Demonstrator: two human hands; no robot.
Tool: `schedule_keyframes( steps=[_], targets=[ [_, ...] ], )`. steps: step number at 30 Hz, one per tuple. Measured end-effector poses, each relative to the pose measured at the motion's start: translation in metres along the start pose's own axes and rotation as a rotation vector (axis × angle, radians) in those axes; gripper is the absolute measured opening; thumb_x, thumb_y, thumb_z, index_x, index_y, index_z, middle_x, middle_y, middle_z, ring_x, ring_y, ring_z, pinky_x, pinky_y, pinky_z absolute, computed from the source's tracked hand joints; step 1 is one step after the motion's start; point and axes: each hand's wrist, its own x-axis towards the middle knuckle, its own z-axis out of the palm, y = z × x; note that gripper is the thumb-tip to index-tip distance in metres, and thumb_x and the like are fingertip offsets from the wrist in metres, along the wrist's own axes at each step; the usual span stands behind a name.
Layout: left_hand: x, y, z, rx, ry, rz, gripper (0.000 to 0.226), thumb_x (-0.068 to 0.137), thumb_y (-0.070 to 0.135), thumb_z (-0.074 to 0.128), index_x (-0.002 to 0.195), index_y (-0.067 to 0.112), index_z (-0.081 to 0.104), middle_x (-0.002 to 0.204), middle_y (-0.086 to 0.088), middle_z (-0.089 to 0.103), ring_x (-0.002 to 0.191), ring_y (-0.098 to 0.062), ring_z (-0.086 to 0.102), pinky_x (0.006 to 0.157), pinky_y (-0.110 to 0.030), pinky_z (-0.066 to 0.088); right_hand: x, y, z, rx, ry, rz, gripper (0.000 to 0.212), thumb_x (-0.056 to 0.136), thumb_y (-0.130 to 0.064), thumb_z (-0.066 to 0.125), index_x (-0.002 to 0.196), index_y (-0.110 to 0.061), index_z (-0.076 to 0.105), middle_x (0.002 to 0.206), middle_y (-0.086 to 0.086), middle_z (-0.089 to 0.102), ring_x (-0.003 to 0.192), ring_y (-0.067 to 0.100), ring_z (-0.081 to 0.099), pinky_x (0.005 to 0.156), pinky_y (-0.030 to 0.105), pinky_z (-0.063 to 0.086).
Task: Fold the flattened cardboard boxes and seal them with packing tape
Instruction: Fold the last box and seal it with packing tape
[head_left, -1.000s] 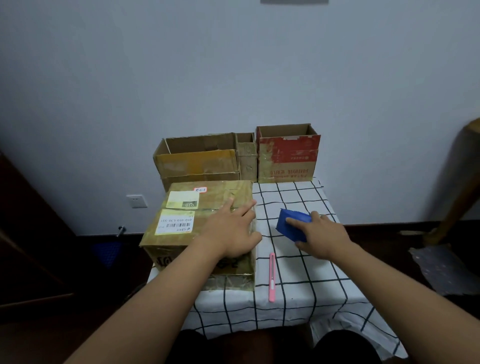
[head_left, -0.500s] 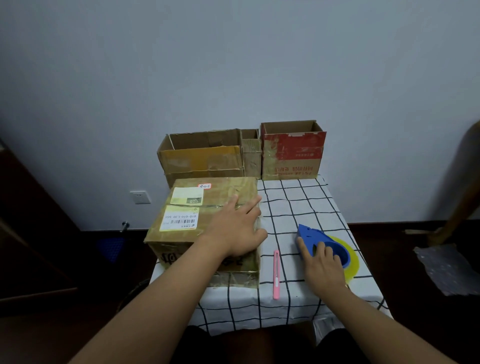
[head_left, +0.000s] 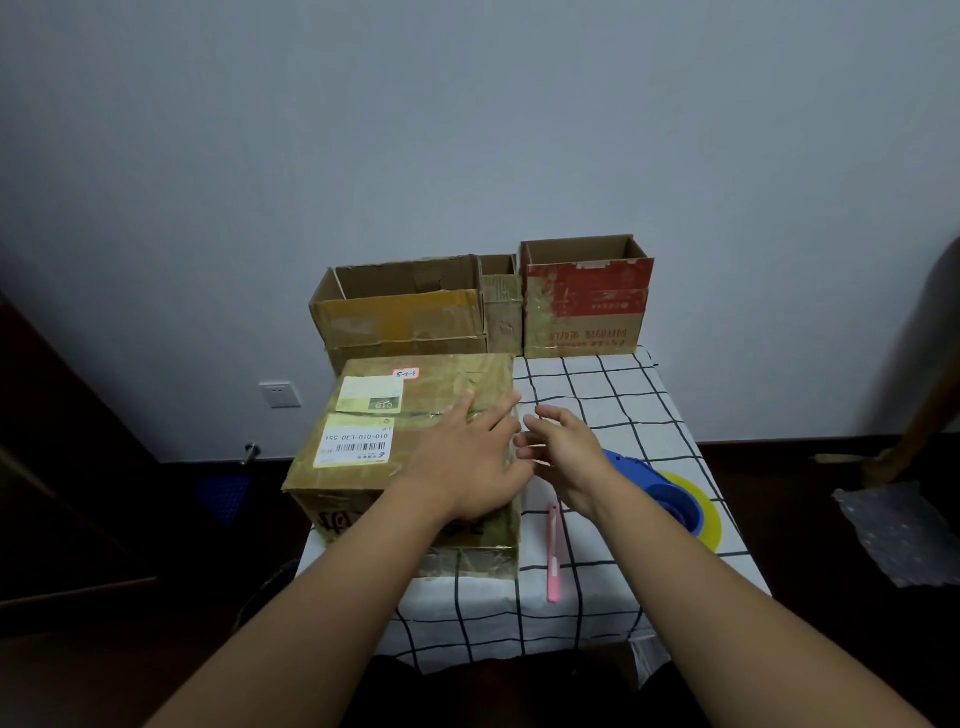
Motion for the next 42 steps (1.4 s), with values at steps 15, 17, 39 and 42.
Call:
schedule_keyframes(
  steps=[15, 17, 39, 42],
  targets=[
    [0.000, -0.001, 0.001, -0.011, 0.009, -0.007, 0.057, 0.095, 0.048, 0.033, 0.149, 0.029, 0.030, 0.162, 0.021, -0.005, 0.152, -0.024, -0.005, 0.114, -0.048, 0.024, 0.011, 0.036, 0.003, -0.624, 0.055, -0.181, 0.010, 0.096, -0.017, 0.052, 0.087, -0.018, 0.053, 0.076, 0.004, 0.057, 0.067, 0.018, 0.051, 0.064, 0.033, 0.043],
    [0.000, -0.001, 0.001, -0.015, 0.005, -0.006, 0.061, 0.096, 0.049, 0.032, 0.153, 0.029, 0.025, 0.162, 0.020, -0.008, 0.151, -0.023, -0.006, 0.117, -0.046, 0.019, 0.007, 0.038, -0.002, -0.809, 0.152, -0.298, 0.010, 0.097, -0.016, 0.051, 0.102, -0.020, 0.058, 0.092, 0.001, 0.060, 0.078, 0.014, 0.056, 0.071, 0.031, 0.047],
    [0.006, -0.011, 0.010, -0.148, -0.042, -0.050, 0.061, 0.103, 0.044, 0.005, 0.154, 0.015, -0.014, 0.161, -0.002, -0.023, 0.146, -0.011, -0.024, 0.123, -0.037, -0.007, -0.037, 0.039, 0.018, -0.338, -0.261, -0.113, 0.080, 0.085, -0.076, 0.005, 0.156, -0.039, 0.013, 0.161, -0.015, 0.016, 0.145, -0.001, 0.013, 0.122, 0.029, 0.006],
    [0.005, -0.009, 0.008, -0.138, -0.050, -0.047, 0.062, 0.103, 0.044, 0.005, 0.154, 0.014, -0.014, 0.161, -0.003, -0.023, 0.147, -0.012, -0.023, 0.123, -0.037, -0.007, -0.037, 0.045, 0.017, -0.343, -0.235, -0.122, 0.077, 0.088, -0.076, 0.004, 0.156, -0.041, 0.012, 0.158, -0.022, 0.012, 0.145, -0.002, 0.009, 0.119, 0.019, 0.007]
  ],
)
